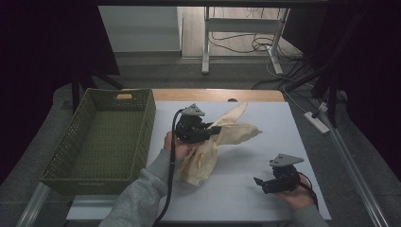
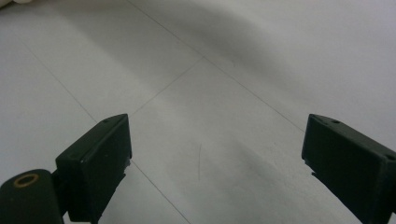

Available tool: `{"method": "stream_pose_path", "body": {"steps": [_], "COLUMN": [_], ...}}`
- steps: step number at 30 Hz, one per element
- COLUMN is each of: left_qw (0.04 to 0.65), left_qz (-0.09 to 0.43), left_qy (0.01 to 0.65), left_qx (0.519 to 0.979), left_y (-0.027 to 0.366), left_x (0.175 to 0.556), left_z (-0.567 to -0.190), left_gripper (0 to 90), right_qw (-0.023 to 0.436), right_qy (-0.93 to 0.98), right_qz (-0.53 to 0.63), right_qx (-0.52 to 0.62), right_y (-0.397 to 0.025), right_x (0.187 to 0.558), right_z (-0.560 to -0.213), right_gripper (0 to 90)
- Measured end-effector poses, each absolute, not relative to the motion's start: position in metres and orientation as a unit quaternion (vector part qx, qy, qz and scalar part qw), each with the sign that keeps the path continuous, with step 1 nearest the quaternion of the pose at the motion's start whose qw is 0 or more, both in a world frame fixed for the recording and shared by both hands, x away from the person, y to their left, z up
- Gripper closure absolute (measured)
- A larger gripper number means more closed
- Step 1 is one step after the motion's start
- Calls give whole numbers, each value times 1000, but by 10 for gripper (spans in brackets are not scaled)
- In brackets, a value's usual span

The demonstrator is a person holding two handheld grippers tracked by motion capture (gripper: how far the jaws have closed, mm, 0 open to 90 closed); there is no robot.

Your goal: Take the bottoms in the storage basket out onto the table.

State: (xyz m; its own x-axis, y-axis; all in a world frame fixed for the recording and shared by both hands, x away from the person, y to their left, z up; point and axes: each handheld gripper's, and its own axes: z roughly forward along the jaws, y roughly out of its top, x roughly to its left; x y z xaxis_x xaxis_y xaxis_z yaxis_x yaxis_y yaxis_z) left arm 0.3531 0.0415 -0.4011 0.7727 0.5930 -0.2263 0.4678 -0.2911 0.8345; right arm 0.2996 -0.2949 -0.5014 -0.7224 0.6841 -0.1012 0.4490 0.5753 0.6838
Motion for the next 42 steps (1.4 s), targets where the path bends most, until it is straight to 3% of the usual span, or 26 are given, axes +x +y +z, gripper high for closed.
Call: {"method": "stream_pose_path", "body": {"steps": [42], "left_qw": [352], "left_qz": [23], "left_qy": [376], "left_qx": [857], "left_y": [15], "left_x": [387], "left_z": [-496], "left_gripper": [726], "right_qw": [181], "right_qy": [870], "right_qz": [319], "right_qx": [330], "right_y": [-295], "right_x": [300], "right_z": [-503], "right_gripper": [87]}}
